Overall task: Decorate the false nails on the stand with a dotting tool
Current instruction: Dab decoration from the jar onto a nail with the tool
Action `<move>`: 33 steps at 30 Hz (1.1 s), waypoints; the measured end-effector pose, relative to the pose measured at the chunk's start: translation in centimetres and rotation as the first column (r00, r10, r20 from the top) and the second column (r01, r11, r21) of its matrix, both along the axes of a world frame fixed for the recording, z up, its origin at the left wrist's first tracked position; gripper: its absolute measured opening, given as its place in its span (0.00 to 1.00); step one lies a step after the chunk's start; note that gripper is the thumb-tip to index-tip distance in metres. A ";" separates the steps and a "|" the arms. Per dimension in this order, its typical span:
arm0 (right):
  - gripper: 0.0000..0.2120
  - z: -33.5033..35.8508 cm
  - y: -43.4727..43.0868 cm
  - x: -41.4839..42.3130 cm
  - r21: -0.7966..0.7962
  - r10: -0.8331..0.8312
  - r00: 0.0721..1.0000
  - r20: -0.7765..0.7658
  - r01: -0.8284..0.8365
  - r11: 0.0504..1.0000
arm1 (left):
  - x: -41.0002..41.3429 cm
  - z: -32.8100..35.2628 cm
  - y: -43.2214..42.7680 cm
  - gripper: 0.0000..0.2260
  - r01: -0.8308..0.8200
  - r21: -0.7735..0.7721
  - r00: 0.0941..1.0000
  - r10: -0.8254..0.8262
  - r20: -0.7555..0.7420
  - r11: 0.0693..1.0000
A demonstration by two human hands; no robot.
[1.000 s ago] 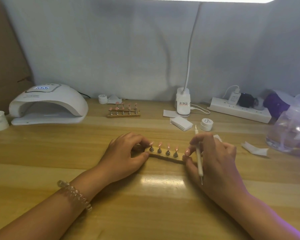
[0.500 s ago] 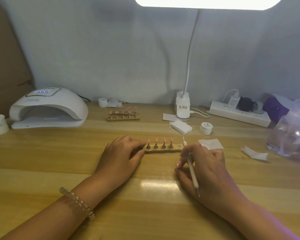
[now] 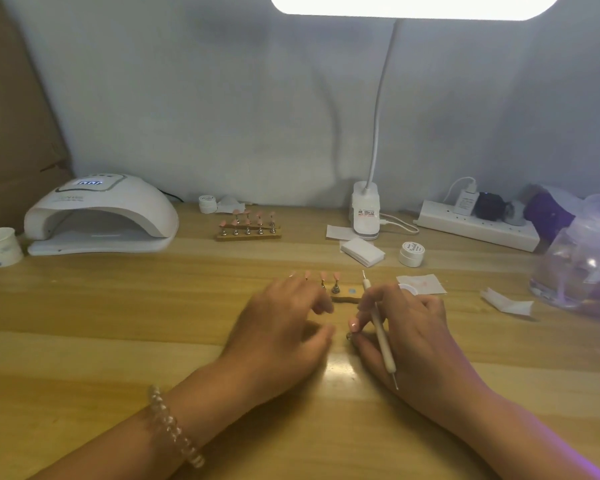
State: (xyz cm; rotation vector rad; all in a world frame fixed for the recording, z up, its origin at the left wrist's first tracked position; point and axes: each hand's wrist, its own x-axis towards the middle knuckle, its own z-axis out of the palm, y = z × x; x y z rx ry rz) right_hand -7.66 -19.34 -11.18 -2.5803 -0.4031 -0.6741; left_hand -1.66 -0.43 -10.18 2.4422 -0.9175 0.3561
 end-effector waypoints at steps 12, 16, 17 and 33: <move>0.13 0.5 -0.1 -0.1 -0.015 -0.050 0.999 -0.013 0.050 0.999 | 0.4 -1.0 -1.2 0.05 0.086 -0.104 0.960 -0.110 -0.259 0.991; 0.14 0.6 -0.1 -0.1 0.090 -0.106 0.994 0.028 0.103 0.991 | 0.7 -0.7 -1.5 0.06 0.054 -0.089 0.954 -0.078 -0.290 0.995; 0.12 0.7 -0.2 0.0 0.144 -0.123 0.990 0.061 0.113 0.983 | 0.8 -0.6 -1.7 0.06 0.044 -0.088 0.953 -0.068 -0.294 0.995; 0.14 0.8 -3.8 1.8 0.654 -0.360 0.933 -0.028 0.289 0.699 | 1.2 -1.0 -2.3 0.05 0.091 -0.185 0.954 -0.139 -0.267 0.979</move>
